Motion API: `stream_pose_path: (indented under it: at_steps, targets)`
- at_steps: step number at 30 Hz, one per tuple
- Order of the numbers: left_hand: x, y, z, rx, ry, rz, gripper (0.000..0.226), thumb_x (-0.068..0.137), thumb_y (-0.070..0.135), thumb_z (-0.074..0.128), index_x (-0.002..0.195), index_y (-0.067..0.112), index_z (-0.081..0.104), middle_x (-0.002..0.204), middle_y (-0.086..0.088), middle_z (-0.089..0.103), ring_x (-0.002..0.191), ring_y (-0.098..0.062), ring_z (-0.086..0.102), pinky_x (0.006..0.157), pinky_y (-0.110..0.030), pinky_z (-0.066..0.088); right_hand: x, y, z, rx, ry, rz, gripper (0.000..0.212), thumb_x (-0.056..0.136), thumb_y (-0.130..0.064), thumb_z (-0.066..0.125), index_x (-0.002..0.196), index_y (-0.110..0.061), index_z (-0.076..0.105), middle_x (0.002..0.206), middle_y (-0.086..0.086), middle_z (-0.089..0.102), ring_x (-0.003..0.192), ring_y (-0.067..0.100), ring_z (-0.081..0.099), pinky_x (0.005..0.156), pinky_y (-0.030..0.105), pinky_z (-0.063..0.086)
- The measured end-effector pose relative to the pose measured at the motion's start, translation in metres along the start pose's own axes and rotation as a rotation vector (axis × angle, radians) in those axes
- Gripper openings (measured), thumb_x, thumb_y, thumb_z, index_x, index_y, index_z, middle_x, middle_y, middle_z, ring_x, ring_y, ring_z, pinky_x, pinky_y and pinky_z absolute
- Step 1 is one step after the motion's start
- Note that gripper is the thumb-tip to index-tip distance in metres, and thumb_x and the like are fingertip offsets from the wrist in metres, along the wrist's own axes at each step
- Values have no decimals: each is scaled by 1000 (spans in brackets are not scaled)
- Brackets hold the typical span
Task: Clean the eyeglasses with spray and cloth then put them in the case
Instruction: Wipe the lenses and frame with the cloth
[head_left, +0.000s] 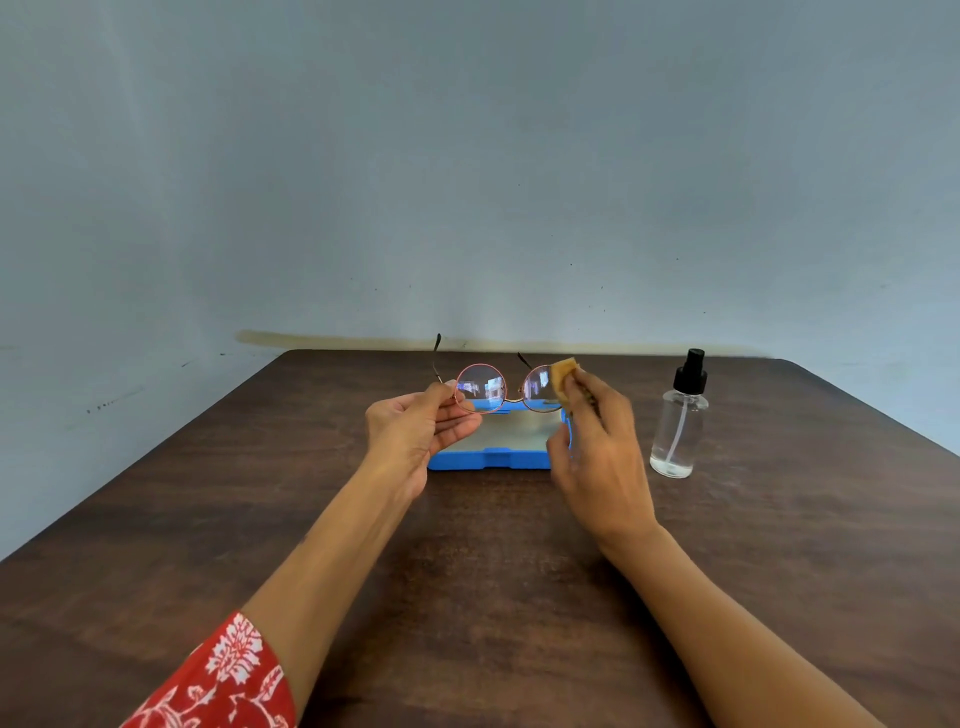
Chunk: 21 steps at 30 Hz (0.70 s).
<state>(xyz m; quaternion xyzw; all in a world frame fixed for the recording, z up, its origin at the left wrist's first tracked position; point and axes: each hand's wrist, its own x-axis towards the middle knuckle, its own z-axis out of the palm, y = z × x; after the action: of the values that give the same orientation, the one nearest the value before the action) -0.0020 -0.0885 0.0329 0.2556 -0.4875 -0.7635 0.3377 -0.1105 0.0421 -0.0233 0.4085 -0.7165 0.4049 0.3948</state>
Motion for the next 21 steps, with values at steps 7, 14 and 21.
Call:
stream_pose_path:
  at_steps: [7, 14, 21]
  targets:
    - [2, 0, -2, -23, -5, 16, 11, 84, 6, 65, 80, -4, 65, 61, -13, 69, 55, -19, 69, 51, -23, 56, -5, -16, 8, -24, -142, -260, 46, 84, -6, 47, 128, 7, 52, 125, 18, 52, 115, 25, 46, 89, 29, 49]
    - [0, 1, 0, -34, -5, 20, 11, 84, 5, 65, 76, -2, 65, 67, -16, 68, 54, -19, 69, 50, -22, 56, -3, -5, 2, -17, -34, -1, 50, 81, 0, 52, 131, 6, 49, 125, 21, 52, 117, 23, 42, 99, 12, 29]
    - [1, 2, -1, -59, 8, 25, 11, 84, 5, 64, 79, -5, 65, 59, -12, 68, 53, -19, 69, 49, -22, 55, -4, -21, 9, -33, -142, -224, 46, 84, -6, 49, 129, 5, 51, 124, 18, 52, 114, 25, 47, 85, 28, 51]
